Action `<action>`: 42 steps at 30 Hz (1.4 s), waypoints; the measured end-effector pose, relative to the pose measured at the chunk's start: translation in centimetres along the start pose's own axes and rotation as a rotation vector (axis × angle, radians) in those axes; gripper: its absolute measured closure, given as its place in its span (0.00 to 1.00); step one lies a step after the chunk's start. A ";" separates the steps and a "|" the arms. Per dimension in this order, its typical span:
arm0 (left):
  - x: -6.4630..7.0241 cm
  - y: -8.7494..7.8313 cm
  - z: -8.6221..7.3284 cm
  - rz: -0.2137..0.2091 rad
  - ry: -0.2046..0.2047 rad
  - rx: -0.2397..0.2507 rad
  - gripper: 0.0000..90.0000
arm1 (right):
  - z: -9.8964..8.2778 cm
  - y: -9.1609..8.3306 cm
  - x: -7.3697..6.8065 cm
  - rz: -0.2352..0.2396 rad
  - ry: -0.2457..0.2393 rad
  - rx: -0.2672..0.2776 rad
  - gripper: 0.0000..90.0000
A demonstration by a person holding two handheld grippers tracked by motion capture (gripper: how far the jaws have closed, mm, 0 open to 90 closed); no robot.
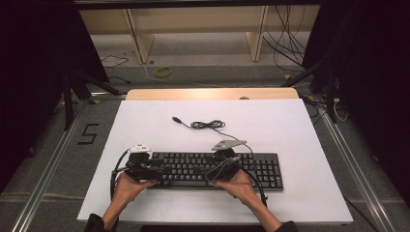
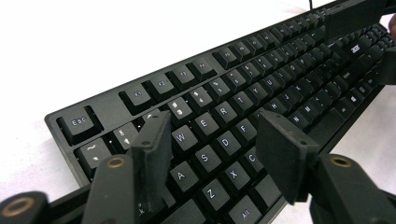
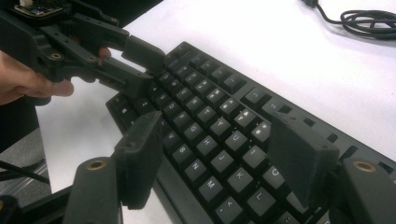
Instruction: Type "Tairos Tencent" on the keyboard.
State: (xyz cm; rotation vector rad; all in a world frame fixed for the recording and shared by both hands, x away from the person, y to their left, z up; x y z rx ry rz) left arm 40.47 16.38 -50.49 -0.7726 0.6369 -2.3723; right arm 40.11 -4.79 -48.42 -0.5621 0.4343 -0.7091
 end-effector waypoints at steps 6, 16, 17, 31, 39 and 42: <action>0.0 0.3 0.1 -0.006 0.003 -0.039 0.62 | -0.2 -0.3 0.1 0.000 0.001 0.005 0.40; -0.2 0.7 0.6 0.010 0.018 -0.081 0.83 | -0.6 -0.8 0.2 -0.001 -0.001 0.016 0.39; -0.2 0.8 0.6 0.011 0.022 -0.085 0.84 | -0.6 -0.9 0.2 -0.001 -0.002 0.019 0.39; -0.1 2.2 1.3 0.019 0.039 -0.117 0.99 | -1.0 -1.6 0.1 -0.002 -0.014 0.036 0.36; -0.3 2.7 1.4 0.038 0.038 -0.132 0.99 | -1.3 -2.2 0.4 -0.005 -0.010 0.044 0.36; -0.4 2.8 1.4 0.038 0.041 -0.138 0.99 | -1.3 -2.3 0.5 -0.005 -0.008 0.046 0.36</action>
Point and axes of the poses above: each handheld gripper's, and its own axes: y roughly forward along the jaws, z roughly out of its top, x roughly to its right, the point moved 6 cm from there along y, roughly forward along the jaws, and after that the axes turned 9 degrees about -z, right-handed, at the moved point
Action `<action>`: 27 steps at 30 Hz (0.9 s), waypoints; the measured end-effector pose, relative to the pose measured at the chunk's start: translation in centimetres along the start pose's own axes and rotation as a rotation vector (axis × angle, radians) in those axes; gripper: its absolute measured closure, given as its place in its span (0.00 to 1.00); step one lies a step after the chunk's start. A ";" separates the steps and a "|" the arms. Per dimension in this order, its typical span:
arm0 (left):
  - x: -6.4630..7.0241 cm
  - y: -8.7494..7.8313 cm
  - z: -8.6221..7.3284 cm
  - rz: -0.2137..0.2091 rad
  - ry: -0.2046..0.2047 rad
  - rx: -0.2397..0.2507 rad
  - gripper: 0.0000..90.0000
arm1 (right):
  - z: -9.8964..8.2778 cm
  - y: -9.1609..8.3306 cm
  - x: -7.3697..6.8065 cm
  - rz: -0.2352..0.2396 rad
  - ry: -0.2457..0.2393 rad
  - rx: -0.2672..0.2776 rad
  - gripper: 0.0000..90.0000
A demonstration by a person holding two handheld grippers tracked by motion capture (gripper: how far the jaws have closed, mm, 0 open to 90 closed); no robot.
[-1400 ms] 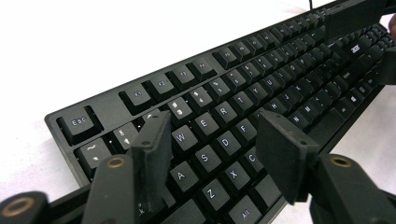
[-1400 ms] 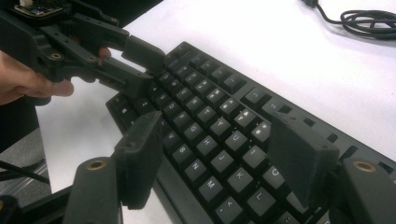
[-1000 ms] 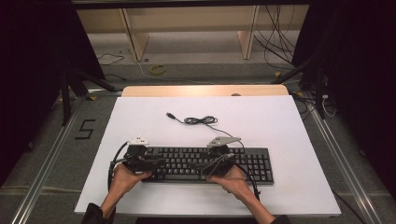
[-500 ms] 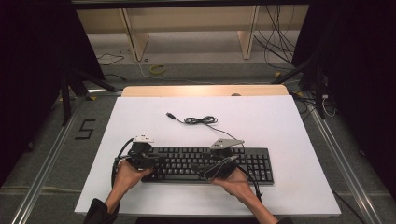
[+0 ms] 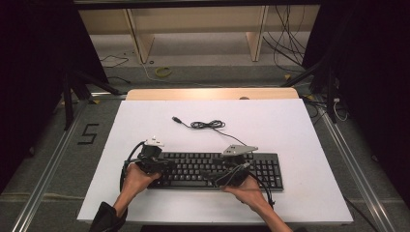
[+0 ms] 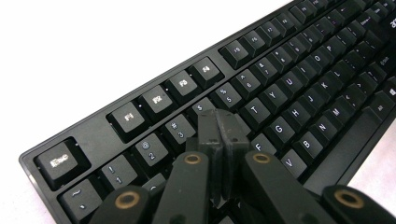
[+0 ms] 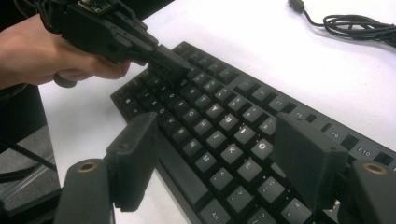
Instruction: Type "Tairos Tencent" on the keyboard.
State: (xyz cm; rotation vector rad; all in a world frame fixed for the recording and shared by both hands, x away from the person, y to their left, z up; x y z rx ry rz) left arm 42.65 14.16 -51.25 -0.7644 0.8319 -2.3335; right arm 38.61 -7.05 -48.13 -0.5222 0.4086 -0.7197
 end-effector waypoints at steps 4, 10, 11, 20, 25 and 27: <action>0.0 0.2 -0.1 -0.002 0.002 -0.012 0.99 | 0.0 -0.1 0.0 -0.001 0.000 0.000 0.36; 0.2 0.6 -0.2 0.008 0.000 -0.030 0.99 | -0.2 0.0 0.0 -0.002 -0.004 -0.009 0.36; 0.2 0.6 -0.2 0.008 -0.001 -0.029 0.99 | -0.2 0.0 0.0 -0.003 -0.006 -0.008 0.36; 0.6 0.0 0.2 -0.006 -0.003 -0.001 0.97 | -0.2 0.0 0.1 -0.004 0.000 -0.007 0.36; 0.7 -0.2 0.3 -0.010 -0.009 0.010 0.93 | -0.2 0.0 0.1 -0.005 -0.002 -0.010 0.36; 0.7 -0.4 0.4 -0.012 -0.013 0.019 0.91 | -0.2 0.1 0.0 -0.004 0.000 -0.010 0.36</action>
Point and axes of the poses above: each handheld gripper's, and its own axes: y roughly forward along the jaws, z roughly out of its top, x roughly to its right, the point moved 6 cm from there along y, roughly forward along the jaws, and after that the axes turned 9 degrees about -z, right-handed, at the moved point
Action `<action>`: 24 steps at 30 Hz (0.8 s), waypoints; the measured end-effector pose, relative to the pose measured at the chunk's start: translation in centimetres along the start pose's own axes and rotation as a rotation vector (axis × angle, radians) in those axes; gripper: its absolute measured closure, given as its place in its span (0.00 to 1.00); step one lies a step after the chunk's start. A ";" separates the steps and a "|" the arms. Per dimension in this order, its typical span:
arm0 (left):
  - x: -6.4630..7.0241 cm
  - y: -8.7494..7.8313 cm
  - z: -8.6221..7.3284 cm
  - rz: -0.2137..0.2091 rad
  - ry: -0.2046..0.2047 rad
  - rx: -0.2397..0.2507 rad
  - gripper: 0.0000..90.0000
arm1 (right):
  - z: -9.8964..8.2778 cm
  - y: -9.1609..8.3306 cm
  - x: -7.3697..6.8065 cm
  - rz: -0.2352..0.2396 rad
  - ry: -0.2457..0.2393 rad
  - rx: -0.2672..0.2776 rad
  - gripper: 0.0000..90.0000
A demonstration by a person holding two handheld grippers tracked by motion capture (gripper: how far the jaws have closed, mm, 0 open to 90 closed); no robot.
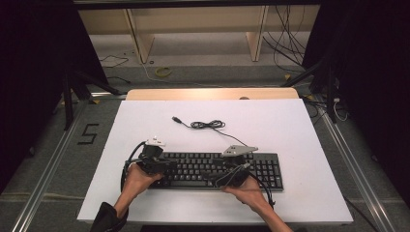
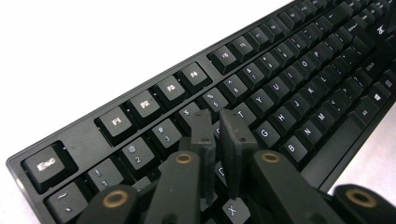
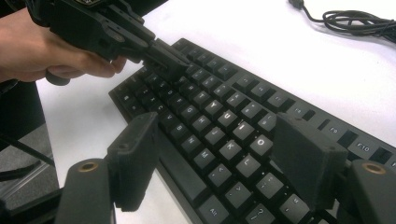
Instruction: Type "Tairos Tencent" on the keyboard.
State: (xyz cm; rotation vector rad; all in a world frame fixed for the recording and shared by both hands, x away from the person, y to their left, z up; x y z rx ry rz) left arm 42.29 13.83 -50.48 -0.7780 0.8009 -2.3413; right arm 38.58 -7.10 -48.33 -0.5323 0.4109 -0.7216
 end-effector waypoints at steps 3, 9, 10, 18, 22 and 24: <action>0.1 -0.2 0.1 -0.009 -0.005 0.011 0.87 | 0.1 0.0 -0.1 0.001 -0.002 0.000 0.36; 0.3 -0.4 -0.1 -0.028 -0.008 0.012 0.79 | 0.2 0.2 -0.2 0.004 -0.006 0.001 0.36; 0.3 -0.4 -0.1 -0.028 -0.008 0.014 0.78 | 0.2 0.1 -0.2 0.006 -0.004 -0.002 0.36; 0.3 -0.8 -0.2 -0.032 -0.010 0.025 0.68 | 0.5 0.4 -0.5 0.012 -0.009 -0.001 0.37; 0.4 -1.0 -0.2 -0.037 -0.019 0.036 0.62 | 0.7 0.5 -0.7 0.018 -0.008 -0.009 0.38; 0.5 -1.1 -0.2 -0.040 -0.022 0.043 0.60 | 0.7 0.6 -0.8 0.020 -0.010 -0.014 0.39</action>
Point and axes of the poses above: each handheld gripper's, and its own axes: y roughly forward along the jaws, z roughly out of its top, x roughly to its right, the point moved 6 cm from there along y, roughly forward along the jaws, and after that the axes turned 9 degrees about -z, right-handed, at the moved point
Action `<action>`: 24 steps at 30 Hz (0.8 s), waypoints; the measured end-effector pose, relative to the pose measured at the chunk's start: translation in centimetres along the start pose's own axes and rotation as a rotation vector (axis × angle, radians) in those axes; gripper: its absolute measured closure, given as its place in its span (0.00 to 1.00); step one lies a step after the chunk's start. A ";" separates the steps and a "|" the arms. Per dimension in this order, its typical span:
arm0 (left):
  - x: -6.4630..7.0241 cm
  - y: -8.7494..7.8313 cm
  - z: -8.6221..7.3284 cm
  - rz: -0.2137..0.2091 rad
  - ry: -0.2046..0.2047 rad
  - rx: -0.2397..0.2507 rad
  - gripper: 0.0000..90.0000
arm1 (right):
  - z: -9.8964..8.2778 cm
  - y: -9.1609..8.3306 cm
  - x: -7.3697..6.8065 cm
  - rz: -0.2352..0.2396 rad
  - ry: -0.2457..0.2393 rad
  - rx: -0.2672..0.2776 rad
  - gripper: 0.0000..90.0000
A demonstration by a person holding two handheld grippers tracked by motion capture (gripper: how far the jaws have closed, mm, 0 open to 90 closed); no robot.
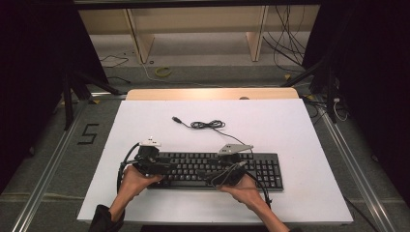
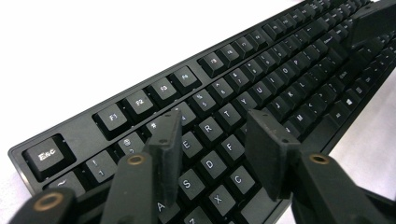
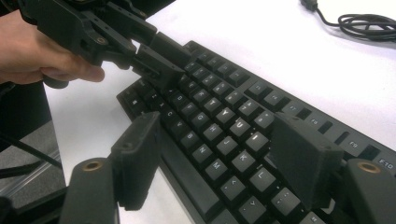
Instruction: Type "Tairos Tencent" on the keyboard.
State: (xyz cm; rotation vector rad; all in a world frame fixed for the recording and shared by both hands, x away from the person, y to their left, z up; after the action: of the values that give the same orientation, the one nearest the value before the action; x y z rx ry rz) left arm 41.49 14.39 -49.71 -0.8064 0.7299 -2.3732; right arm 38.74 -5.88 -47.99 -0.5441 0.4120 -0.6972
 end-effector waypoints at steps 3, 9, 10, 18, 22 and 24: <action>0.0 -0.2 0.0 -0.001 -0.009 0.006 0.56 | 0.1 0.2 -0.1 0.004 0.000 -0.010 0.41; 0.0 -0.5 -0.2 0.004 -0.012 0.017 0.51 | 0.3 0.7 -0.4 0.012 -0.008 -0.032 0.48; 0.0 -0.5 -0.2 0.004 -0.013 0.020 0.50 | 0.4 0.8 -0.5 0.014 -0.012 -0.036 0.49; 0.0 -0.9 -0.4 0.005 -0.014 0.035 0.44 | 0.4 1.8 -0.8 0.008 -0.033 -0.069 0.64; 0.1 -1.1 -0.6 0.004 -0.011 0.036 0.42 | 0.4 2.2 -0.6 0.001 -0.034 -0.086 0.71; 0.1 -1.2 -0.6 0.001 -0.015 0.043 0.42 | 0.3 2.4 -0.6 -0.002 -0.030 -0.094 0.75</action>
State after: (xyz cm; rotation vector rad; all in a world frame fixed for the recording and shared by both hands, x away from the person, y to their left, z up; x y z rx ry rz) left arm 40.66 15.31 -49.33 -0.8047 0.6710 -2.3716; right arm 39.67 -3.86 -49.01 -0.6430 0.4173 -0.6732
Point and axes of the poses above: each handheld gripper's, and its own axes: y roughly forward along the jaws, z roughly out of its top, x roughly to its right, the point moved 6 cm from there along y, roughly forward along the jaws, and after that the axes turned 9 degrees about -z, right-handed, at the moved point
